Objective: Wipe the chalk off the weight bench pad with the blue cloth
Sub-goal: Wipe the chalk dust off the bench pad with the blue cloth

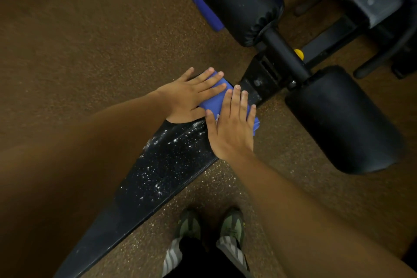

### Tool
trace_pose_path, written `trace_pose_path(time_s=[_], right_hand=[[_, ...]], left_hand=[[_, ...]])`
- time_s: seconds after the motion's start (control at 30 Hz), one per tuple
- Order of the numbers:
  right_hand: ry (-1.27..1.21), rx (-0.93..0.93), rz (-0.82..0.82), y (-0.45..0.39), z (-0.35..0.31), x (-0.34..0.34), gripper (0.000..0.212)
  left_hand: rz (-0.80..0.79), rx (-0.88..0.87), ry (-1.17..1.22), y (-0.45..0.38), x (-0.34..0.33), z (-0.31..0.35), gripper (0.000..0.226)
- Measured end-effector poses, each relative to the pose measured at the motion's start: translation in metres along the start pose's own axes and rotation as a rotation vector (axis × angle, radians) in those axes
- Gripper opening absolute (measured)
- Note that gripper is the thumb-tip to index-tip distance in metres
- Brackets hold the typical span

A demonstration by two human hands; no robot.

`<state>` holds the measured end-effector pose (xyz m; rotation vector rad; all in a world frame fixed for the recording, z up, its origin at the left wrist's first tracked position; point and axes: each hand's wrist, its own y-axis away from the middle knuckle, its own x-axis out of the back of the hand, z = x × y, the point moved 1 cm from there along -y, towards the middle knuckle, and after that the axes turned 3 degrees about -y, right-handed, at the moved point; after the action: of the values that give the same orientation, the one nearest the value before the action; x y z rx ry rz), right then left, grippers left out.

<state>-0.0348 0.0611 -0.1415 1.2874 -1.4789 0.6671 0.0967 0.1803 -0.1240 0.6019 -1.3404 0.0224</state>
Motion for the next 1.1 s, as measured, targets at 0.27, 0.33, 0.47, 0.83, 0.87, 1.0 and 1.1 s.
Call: trace_pose_path(time_s=[0.27, 0.33, 0.47, 0.83, 0.87, 1.0, 1.1], right_hand=[[0.033, 0.035, -0.208, -0.005, 0.002, 0.022, 0.076], [0.093, 0.114, -0.164, -0.005, 0.008, 0.029, 0.074], [0.140, 0.318, -0.111, -0.013, 0.017, 0.038, 0.068], [0.188, 0.691, -0.273, -0.067, 0.029, 0.031, 0.067], [0.182, 0.687, -0.274, -0.068, 0.030, 0.027, 0.069], [0.151, 0.650, -0.236, -0.066, 0.033, 0.021, 0.082], [0.118, 0.580, -0.200, -0.057, 0.038, 0.018, 0.091]], left_hand=[[0.157, 0.309, 0.197, 0.019, -0.001, 0.029, 0.073], [0.265, 0.463, 0.334, 0.034, -0.011, 0.036, 0.072], [0.347, 0.696, 0.410, 0.059, -0.030, 0.057, 0.068], [0.434, 1.234, 0.501, 0.085, -0.060, 0.120, 0.072], [0.420, 1.249, 0.500, 0.083, -0.062, 0.124, 0.073], [0.395, 1.292, 0.495, 0.070, -0.068, 0.137, 0.074], [0.380, 1.312, 0.486, 0.066, -0.072, 0.141, 0.072]])
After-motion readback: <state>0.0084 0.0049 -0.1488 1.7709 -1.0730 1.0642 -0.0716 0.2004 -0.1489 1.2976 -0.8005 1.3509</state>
